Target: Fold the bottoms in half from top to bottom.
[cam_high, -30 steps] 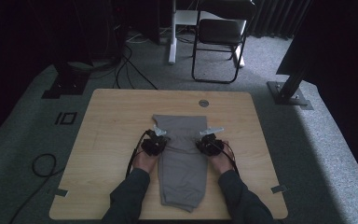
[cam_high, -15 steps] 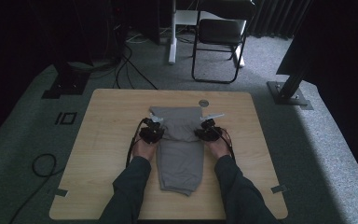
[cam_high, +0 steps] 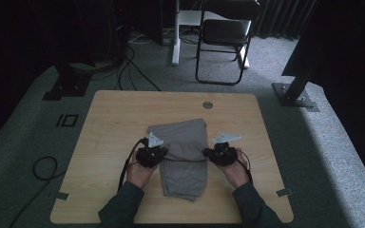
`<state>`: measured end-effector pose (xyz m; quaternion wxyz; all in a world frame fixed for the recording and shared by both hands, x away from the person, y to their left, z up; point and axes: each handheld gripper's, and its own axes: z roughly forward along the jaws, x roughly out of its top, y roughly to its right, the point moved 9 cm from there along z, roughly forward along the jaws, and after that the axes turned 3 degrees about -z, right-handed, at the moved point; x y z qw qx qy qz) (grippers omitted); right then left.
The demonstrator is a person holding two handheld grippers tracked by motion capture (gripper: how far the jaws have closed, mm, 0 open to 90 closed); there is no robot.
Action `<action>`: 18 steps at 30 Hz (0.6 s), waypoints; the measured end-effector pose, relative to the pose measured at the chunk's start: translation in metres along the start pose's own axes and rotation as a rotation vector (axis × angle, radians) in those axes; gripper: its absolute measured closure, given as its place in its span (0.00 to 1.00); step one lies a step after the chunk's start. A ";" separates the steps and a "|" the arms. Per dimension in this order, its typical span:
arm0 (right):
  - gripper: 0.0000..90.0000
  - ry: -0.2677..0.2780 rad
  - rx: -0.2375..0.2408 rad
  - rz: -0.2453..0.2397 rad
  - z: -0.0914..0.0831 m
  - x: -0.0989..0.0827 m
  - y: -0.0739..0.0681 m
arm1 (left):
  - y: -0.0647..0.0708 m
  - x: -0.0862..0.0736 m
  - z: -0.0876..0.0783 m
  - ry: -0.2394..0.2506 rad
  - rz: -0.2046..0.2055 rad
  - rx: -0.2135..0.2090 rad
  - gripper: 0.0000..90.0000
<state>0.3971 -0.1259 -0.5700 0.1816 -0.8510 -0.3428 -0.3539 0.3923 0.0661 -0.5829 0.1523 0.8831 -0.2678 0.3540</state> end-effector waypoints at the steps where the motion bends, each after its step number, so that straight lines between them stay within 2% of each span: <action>1: 0.94 -0.028 0.002 -0.011 0.005 -0.010 -0.004 | 0.000 -0.008 0.005 -0.016 -0.010 0.000 0.97; 2: 0.94 -0.050 -0.009 -0.023 0.010 -0.018 -0.007 | -0.001 -0.014 0.010 -0.031 -0.019 0.005 0.97; 3: 0.94 -0.050 -0.009 -0.023 0.010 -0.018 -0.007 | -0.001 -0.014 0.010 -0.031 -0.019 0.005 0.97; 4: 0.94 -0.070 -0.010 -0.026 0.015 -0.025 -0.008 | 0.000 -0.022 0.015 -0.028 -0.008 0.022 0.97; 5: 0.93 -0.083 -0.010 -0.013 0.023 -0.033 -0.007 | 0.000 -0.022 0.015 -0.017 -0.013 0.025 0.97; 8: 0.93 -0.067 -0.008 0.007 0.026 -0.030 -0.001 | -0.002 -0.019 0.018 -0.006 -0.016 0.040 0.97; 13: 0.93 -0.041 -0.061 0.014 0.038 -0.017 0.018 | -0.012 -0.006 0.031 0.017 -0.037 0.072 0.97; 15: 0.92 -0.029 -0.070 0.034 0.044 -0.011 0.026 | -0.019 0.000 0.036 0.017 -0.048 0.085 0.96; 17: 0.87 -0.036 -0.072 0.050 0.049 -0.006 0.033 | -0.025 0.005 0.040 0.004 -0.057 0.106 0.93; 18: 0.81 -0.051 -0.066 0.058 0.050 -0.004 0.036 | -0.028 0.006 0.040 -0.010 -0.065 0.108 0.88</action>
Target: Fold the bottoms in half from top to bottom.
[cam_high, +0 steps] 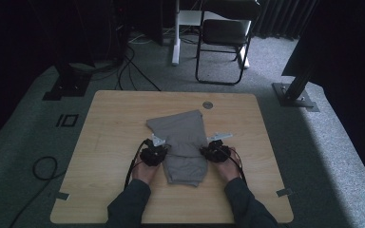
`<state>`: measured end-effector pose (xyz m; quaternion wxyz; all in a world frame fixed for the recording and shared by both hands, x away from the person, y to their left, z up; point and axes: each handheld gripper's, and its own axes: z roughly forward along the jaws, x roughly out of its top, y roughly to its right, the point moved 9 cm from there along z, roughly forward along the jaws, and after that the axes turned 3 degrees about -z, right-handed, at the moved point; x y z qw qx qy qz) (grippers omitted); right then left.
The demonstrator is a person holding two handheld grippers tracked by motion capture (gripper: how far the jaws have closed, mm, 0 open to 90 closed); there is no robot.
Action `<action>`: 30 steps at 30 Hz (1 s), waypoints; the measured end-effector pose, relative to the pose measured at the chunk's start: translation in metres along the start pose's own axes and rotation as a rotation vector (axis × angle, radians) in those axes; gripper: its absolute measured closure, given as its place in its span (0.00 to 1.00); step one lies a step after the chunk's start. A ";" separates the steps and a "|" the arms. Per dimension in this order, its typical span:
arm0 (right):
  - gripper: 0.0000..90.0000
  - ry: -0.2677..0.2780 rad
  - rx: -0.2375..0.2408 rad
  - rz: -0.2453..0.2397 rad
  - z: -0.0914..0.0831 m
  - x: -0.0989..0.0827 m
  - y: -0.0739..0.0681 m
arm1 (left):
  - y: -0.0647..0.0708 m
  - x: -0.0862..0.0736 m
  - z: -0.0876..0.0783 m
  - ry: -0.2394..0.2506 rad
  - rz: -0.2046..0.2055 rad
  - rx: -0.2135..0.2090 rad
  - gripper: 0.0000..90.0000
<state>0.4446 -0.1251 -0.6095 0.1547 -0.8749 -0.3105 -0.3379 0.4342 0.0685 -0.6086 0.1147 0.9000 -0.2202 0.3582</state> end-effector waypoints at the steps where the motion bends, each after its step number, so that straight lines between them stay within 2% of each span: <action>1: 0.74 -0.021 0.009 0.007 0.000 0.002 0.002 | -0.002 0.002 -0.001 -0.016 -0.010 -0.017 0.84; 2: 0.69 -0.040 0.011 0.010 -0.001 0.004 0.003 | -0.002 0.003 -0.005 -0.015 -0.013 -0.035 0.80; 3: 0.67 -0.037 0.017 -0.003 -0.004 0.007 0.004 | -0.002 0.007 -0.013 0.011 -0.010 -0.052 0.77; 6: 0.64 0.044 0.049 0.022 -0.022 0.021 0.004 | -0.004 0.015 -0.032 0.071 -0.015 -0.091 0.75; 8: 0.65 0.078 0.042 0.031 -0.030 0.030 0.008 | -0.008 0.022 -0.036 0.072 -0.016 -0.090 0.74; 9: 0.69 0.081 0.031 0.038 -0.030 0.034 0.011 | -0.012 0.026 -0.036 0.067 -0.021 -0.077 0.75; 11: 0.84 0.062 0.019 0.044 -0.026 0.039 0.015 | -0.018 0.032 -0.029 0.053 -0.040 -0.061 0.85; 13: 0.91 0.031 -0.008 0.056 -0.014 0.040 0.020 | -0.025 0.034 -0.017 0.015 -0.060 -0.045 0.96; 14: 0.92 0.013 -0.013 0.065 -0.008 0.040 0.023 | -0.027 0.035 -0.010 -0.004 -0.070 -0.043 0.98; 17: 0.94 -0.038 -0.025 0.083 0.012 0.035 0.027 | -0.028 0.035 0.008 -0.045 -0.060 -0.035 1.00; 19: 0.95 -0.069 -0.040 0.071 0.022 0.031 0.028 | -0.026 0.034 0.018 -0.068 -0.051 -0.034 0.99; 20: 0.96 -0.063 -0.046 0.064 0.024 0.031 0.028 | -0.024 0.033 0.023 -0.080 -0.042 -0.033 0.99; 21: 0.96 -0.058 -0.041 0.070 0.025 0.032 0.027 | -0.023 0.032 0.027 -0.089 -0.038 -0.032 0.99; 25: 0.94 -0.059 -0.012 0.046 0.028 0.035 0.024 | -0.018 0.036 0.027 -0.067 -0.046 -0.056 0.98; 30: 0.91 -0.032 0.107 0.115 0.023 0.035 0.021 | -0.006 0.037 0.015 -0.019 -0.037 -0.125 0.95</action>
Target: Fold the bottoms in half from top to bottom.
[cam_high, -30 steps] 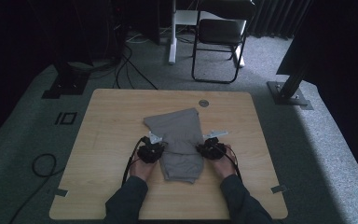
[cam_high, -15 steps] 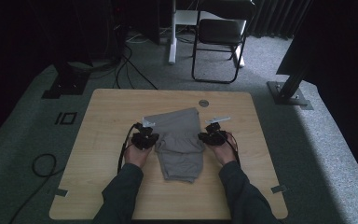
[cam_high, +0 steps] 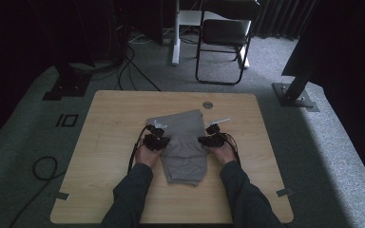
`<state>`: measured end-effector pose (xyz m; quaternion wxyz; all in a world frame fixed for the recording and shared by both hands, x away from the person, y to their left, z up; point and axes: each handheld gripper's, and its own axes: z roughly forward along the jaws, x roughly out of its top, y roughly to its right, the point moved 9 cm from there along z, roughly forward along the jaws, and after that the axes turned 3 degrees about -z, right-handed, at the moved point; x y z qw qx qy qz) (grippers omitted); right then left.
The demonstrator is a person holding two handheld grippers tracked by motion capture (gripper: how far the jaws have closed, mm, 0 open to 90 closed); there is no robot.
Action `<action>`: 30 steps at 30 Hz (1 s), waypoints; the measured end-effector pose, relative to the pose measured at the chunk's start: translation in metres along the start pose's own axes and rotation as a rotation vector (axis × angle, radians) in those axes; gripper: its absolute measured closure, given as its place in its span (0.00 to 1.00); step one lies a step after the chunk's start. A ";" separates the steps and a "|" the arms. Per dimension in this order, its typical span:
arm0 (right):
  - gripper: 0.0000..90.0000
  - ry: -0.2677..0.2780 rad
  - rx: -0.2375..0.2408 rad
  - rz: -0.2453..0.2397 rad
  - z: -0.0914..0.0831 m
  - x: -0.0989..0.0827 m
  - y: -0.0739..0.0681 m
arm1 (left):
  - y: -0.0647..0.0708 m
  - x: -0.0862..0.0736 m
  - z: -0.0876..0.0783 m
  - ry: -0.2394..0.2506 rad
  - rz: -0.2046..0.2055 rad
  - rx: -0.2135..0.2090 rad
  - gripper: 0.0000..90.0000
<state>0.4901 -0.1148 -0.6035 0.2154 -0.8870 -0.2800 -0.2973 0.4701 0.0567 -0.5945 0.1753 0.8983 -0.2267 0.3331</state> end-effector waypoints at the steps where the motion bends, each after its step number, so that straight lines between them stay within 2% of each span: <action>1: 0.90 0.005 0.020 0.001 -0.002 -0.001 -0.001 | 0.003 0.000 -0.003 0.012 0.009 -0.015 0.94; 3: 0.90 0.011 0.039 -0.002 -0.004 -0.002 -0.003 | 0.006 0.000 -0.007 0.027 0.019 -0.028 0.93; 4: 0.89 0.017 0.061 -0.003 -0.006 -0.003 -0.005 | 0.015 -0.003 -0.015 0.051 0.049 -0.067 0.93; 5: 0.87 0.044 0.117 -0.008 -0.013 -0.004 -0.013 | 0.018 -0.005 -0.018 0.058 0.062 -0.074 0.92; 9: 0.85 0.070 0.150 -0.032 -0.023 -0.012 -0.025 | 0.031 -0.018 -0.027 0.073 0.109 -0.123 0.90; 13: 0.83 0.088 0.155 -0.058 -0.031 -0.018 -0.030 | 0.034 -0.029 -0.032 0.075 0.105 -0.143 0.90; 16: 0.84 0.094 0.115 -0.052 -0.032 -0.013 -0.022 | 0.034 -0.037 -0.031 0.064 0.109 -0.153 0.90; 21: 0.84 0.080 0.084 -0.023 -0.023 -0.006 -0.013 | 0.036 -0.043 -0.032 0.056 0.120 -0.164 0.90; 23: 0.84 0.051 0.069 -0.012 -0.010 -0.006 -0.009 | 0.039 -0.046 -0.032 0.054 0.130 -0.174 0.90; 26: 0.85 0.021 0.086 -0.012 -0.004 -0.010 -0.011 | 0.042 -0.050 -0.034 0.047 0.144 -0.183 0.89; 30: 0.84 0.012 0.133 -0.049 -0.011 -0.018 -0.024 | 0.040 -0.054 -0.035 0.043 0.147 -0.193 0.88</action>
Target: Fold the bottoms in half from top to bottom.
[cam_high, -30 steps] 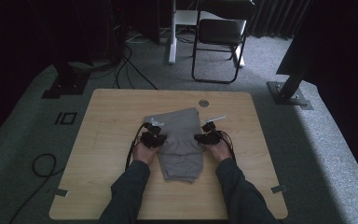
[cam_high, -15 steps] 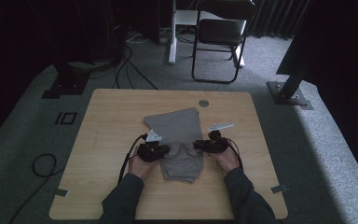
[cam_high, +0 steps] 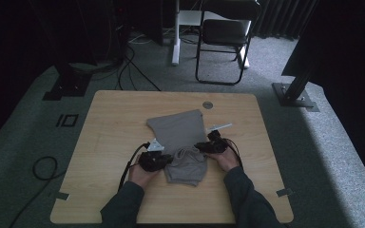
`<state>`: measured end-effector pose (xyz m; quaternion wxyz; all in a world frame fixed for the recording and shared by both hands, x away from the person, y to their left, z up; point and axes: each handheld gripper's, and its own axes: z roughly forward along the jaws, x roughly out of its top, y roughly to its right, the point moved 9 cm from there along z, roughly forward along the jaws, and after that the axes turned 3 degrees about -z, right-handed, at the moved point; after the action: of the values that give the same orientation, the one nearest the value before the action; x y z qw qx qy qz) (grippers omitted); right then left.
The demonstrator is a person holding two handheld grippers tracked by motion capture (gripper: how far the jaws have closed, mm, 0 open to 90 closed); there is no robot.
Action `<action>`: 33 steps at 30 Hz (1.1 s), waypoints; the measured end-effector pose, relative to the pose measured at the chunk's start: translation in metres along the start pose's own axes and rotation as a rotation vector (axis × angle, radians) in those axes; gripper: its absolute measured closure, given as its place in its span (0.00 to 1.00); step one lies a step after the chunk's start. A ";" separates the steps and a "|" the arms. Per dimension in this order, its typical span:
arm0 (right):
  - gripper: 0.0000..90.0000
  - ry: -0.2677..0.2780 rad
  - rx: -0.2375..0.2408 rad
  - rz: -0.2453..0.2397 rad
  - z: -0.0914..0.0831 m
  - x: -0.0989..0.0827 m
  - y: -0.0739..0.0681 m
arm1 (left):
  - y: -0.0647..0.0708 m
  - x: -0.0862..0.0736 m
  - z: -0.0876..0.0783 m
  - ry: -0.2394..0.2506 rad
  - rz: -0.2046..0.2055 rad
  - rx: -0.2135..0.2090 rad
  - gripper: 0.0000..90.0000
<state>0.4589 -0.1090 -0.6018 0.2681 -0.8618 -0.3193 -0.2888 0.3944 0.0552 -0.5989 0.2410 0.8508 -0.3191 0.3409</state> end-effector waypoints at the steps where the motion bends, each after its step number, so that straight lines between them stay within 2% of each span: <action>1: 0.84 0.004 0.011 -0.011 -0.002 -0.001 -0.003 | 0.000 0.000 0.000 -0.001 -0.002 0.002 0.88; 5: 0.83 0.008 0.049 -0.051 -0.013 -0.008 -0.015 | -0.005 0.002 -0.002 0.009 -0.003 0.020 0.86; 9: 0.82 0.000 0.082 -0.090 -0.019 -0.015 -0.023 | -0.017 0.011 0.000 0.010 -0.022 0.078 0.84; 11: 0.81 -0.009 0.102 -0.117 -0.021 -0.017 -0.027 | -0.020 0.016 0.003 0.008 -0.028 0.079 0.84; 12: 0.81 -0.006 0.100 -0.130 -0.022 -0.017 -0.029 | -0.019 0.018 0.005 0.002 -0.027 0.079 0.83; 14: 0.81 0.002 0.059 -0.133 -0.023 -0.014 -0.027 | -0.015 0.020 0.010 -0.013 -0.008 0.076 0.82; 15: 0.80 0.008 0.032 -0.127 -0.023 -0.012 -0.025 | -0.012 0.020 0.012 -0.024 0.007 0.074 0.82; 17: 0.79 0.011 0.017 -0.107 -0.021 -0.011 -0.026 | -0.006 0.019 0.014 -0.029 0.021 0.066 0.82; 19: 0.79 -0.001 0.011 -0.124 -0.017 -0.014 -0.030 | -0.001 0.016 0.016 -0.044 0.039 0.066 0.81; 24: 0.78 -0.049 -0.008 -0.196 -0.008 -0.036 -0.049 | 0.007 0.001 0.017 -0.064 0.030 0.050 0.81; 26: 0.78 -0.046 0.001 -0.214 -0.008 -0.042 -0.056 | 0.012 -0.005 0.015 -0.055 0.034 0.040 0.81; 29: 0.77 -0.058 0.036 -0.212 -0.012 -0.049 -0.064 | 0.016 -0.011 0.010 -0.039 0.011 0.012 0.80; 31: 0.76 -0.066 0.062 -0.219 -0.014 -0.052 -0.069 | 0.015 -0.012 0.006 -0.020 0.009 0.018 0.79; 33: 0.74 -0.049 0.043 -0.230 -0.016 -0.051 -0.068 | 0.009 -0.010 0.004 -0.005 -0.002 0.042 0.77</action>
<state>0.3739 -0.0950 -0.6056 0.2435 -0.8204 -0.4287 -0.2897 0.3840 0.0505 -0.6075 0.2225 0.8570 -0.3114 0.3451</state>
